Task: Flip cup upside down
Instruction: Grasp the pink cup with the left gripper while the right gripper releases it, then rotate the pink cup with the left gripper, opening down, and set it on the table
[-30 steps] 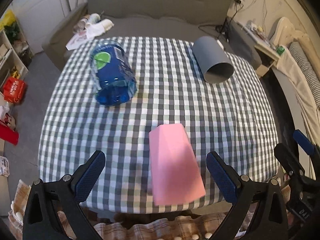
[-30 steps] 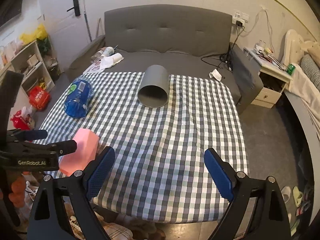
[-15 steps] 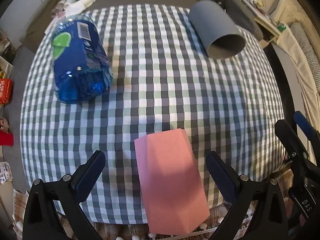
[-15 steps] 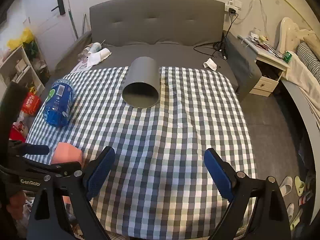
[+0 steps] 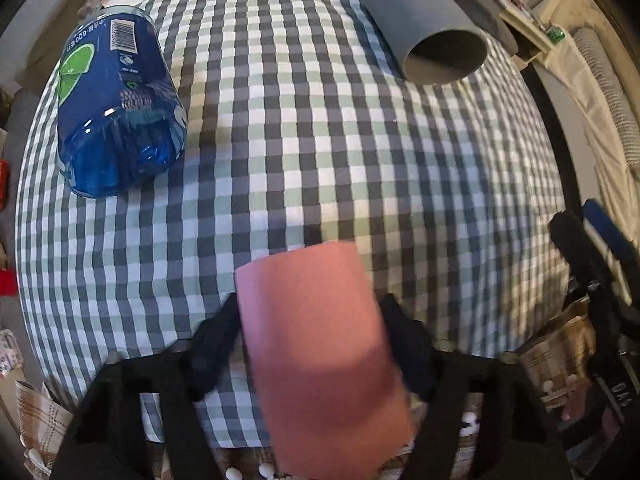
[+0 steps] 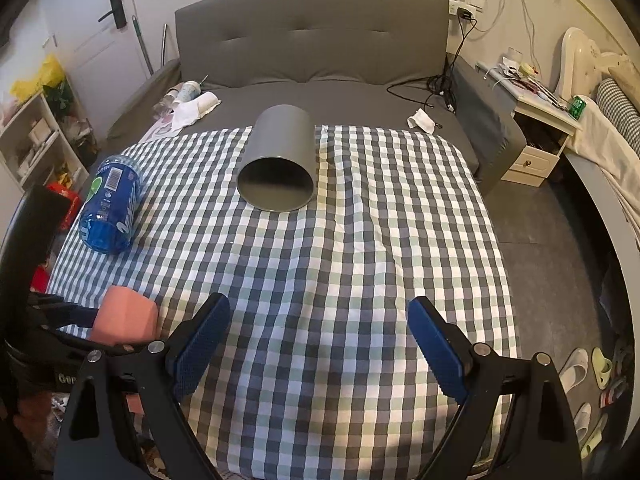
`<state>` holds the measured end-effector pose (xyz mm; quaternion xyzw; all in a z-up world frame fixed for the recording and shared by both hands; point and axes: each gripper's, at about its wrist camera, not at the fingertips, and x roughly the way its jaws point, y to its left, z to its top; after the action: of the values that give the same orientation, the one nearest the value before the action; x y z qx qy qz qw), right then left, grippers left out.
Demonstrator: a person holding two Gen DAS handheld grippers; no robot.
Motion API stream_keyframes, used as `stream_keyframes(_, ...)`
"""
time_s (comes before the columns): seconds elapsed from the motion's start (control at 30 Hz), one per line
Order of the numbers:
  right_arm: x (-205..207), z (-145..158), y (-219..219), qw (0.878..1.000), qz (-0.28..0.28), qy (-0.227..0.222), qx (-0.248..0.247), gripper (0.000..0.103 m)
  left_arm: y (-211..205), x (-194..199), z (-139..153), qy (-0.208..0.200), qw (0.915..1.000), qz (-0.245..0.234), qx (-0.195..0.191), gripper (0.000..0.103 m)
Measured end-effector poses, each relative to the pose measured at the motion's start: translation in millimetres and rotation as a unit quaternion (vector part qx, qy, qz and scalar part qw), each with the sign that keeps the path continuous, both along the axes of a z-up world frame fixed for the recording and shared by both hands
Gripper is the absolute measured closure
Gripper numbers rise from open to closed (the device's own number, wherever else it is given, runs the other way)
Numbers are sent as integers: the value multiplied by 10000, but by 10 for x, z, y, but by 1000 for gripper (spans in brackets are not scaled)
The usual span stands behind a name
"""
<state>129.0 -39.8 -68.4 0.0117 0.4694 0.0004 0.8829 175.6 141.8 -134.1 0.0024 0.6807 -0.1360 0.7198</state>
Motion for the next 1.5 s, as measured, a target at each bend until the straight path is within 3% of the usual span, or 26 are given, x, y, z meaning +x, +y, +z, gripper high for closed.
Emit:
stream_keyframes(0.23,-51,26,-14,10000,-30,-36,1,12,49,78,395,-446,9990,-2,15,40)
stream_keyframes(0.4,-86,52,-18,10000,-32,-76,-13,12,89,254,697,-1110,9938,56,33,41)
stream_keyframes(0.53,-104,56,-28,9999,-59,-89,-29,12,95,342,873,-1784,9838,146,74,42)
stream_keyframes(0.77,-109,47,-28,9999,-76,-77,-61,12,-86,548,770,-2559,9654,356,342,42)
stream_keyframes(0.93,-86,38,-38,9999,-95,-66,-62,12,-179,590,690,-2744,9603,293,408,42)
stream_keyframes(1.5,-13,-33,-39,9999,-130,60,-76,12,-365,805,491,-2769,9603,100,324,42)
